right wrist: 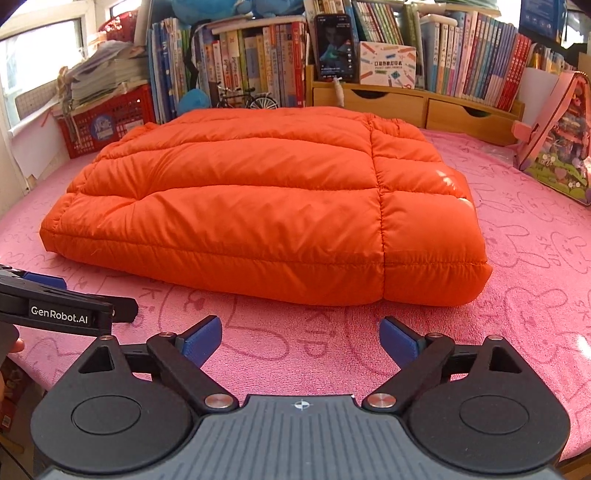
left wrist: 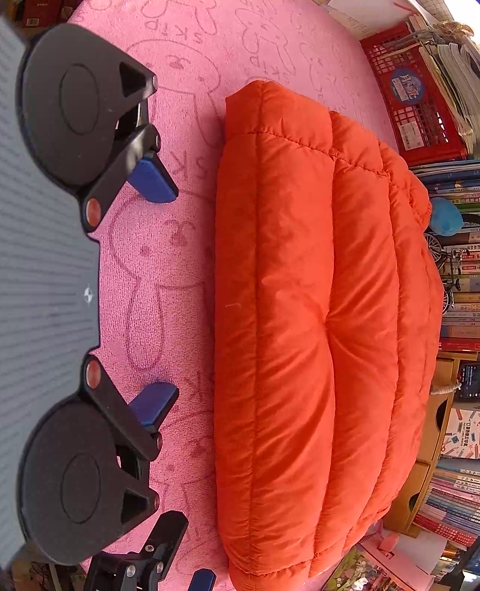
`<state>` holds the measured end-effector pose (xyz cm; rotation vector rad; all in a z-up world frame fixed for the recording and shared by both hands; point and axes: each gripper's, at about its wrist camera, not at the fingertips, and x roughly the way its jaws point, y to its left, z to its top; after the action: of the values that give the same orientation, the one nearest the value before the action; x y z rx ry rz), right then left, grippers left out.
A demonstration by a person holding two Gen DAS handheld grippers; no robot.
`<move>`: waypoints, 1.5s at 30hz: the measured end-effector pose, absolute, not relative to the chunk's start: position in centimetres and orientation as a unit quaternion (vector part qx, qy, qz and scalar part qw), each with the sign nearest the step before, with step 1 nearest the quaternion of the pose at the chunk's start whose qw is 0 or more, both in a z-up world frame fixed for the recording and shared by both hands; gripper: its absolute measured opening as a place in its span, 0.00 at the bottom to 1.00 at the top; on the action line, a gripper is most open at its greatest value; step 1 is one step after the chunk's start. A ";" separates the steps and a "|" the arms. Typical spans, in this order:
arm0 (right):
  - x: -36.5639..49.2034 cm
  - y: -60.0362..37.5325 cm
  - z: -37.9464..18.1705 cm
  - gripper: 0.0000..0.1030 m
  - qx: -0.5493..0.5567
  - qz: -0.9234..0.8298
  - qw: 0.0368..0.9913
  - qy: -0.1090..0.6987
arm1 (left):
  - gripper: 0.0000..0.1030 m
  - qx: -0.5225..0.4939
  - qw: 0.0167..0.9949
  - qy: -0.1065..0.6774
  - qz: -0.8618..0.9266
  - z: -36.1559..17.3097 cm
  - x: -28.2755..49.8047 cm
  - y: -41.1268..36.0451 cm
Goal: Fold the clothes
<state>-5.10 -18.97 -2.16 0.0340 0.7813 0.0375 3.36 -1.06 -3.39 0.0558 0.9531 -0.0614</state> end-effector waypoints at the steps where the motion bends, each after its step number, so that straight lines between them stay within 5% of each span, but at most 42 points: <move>1: -5.0 -19.0 -2.3 0.91 0.016 0.017 0.924 0.383 | 1.00 0.027 0.887 0.459 -0.031 -3.4 3.4 -1.1; 10: -4.8 -18.9 -3.8 1.00 -0.003 0.008 0.916 0.400 | 1.00 0.030 0.893 0.448 -0.042 -3.6 3.4 -1.1; 45: -4.0 -20.3 -0.2 1.00 -0.020 0.014 0.925 0.379 | 1.00 0.074 0.883 0.459 -0.064 -0.4 4.3 -3.6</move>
<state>-3.97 -20.27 -0.23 -0.0416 0.7777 0.0294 4.31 -3.61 -0.42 0.1538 0.9549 -0.1342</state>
